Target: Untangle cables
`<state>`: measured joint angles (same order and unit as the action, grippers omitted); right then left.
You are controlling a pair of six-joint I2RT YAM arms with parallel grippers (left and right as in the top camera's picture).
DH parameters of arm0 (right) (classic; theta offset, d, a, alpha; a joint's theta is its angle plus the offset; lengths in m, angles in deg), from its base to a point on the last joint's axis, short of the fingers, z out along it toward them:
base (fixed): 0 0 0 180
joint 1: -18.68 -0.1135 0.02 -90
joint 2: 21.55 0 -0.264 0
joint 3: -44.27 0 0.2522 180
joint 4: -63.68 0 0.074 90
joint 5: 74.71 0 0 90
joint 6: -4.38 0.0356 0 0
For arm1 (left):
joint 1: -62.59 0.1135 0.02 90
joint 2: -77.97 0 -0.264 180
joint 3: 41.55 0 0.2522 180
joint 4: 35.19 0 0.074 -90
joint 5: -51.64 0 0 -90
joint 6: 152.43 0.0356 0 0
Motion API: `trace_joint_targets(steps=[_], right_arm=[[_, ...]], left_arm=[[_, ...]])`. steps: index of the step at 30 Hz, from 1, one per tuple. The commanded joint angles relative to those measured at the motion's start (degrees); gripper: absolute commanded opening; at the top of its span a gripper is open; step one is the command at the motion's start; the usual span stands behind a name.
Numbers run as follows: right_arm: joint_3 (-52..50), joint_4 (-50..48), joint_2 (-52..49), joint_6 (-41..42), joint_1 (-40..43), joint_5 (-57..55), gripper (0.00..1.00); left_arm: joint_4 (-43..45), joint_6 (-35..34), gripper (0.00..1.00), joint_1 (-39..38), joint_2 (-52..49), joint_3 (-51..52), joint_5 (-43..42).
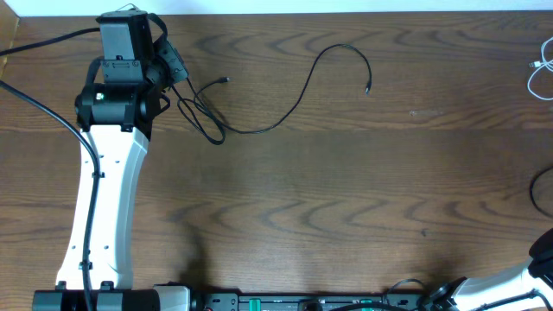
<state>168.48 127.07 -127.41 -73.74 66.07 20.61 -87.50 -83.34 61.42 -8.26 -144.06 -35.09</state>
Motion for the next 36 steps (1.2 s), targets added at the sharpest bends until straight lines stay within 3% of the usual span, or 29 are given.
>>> trace_joint_targets(steps=[1,8,14,18,21,27,36], right_arm=[[0.55,-0.02,1.64,0.11,-0.55,1.62,0.99],[0.52,4.68,2.25,-4.42,-3.26,22.71,0.99],[0.52,9.84,2.25,-12.07,-11.85,38.88,0.99],[0.52,11.41,2.25,-14.34,-19.63,40.52,0.99],[0.52,11.3,2.25,-14.34,-26.53,40.48,0.99],[0.5,9.94,2.08,-14.21,-37.66,40.48,0.99],[0.42,8.52,-0.83,-14.05,-51.82,38.75,0.99]], left_arm=[[0.2,0.74,0.08,0.09,0.5,-0.26,-1.6],[0.48,0.79,0.07,0.07,0.5,-0.26,-13.4],[7.39,0.76,0.07,0.07,0.5,-0.26,-39.8],[17.18,-0.24,0.07,0.07,0.5,-0.26,-57.46],[23.61,-4.5,0.08,-0.63,0.5,-0.26,-64.43],[30.05,-10.08,0.07,-3.1,0.5,-0.26,-64.74],[50.95,-24.33,0.07,-5.79,0.5,-0.26,-63.67]])
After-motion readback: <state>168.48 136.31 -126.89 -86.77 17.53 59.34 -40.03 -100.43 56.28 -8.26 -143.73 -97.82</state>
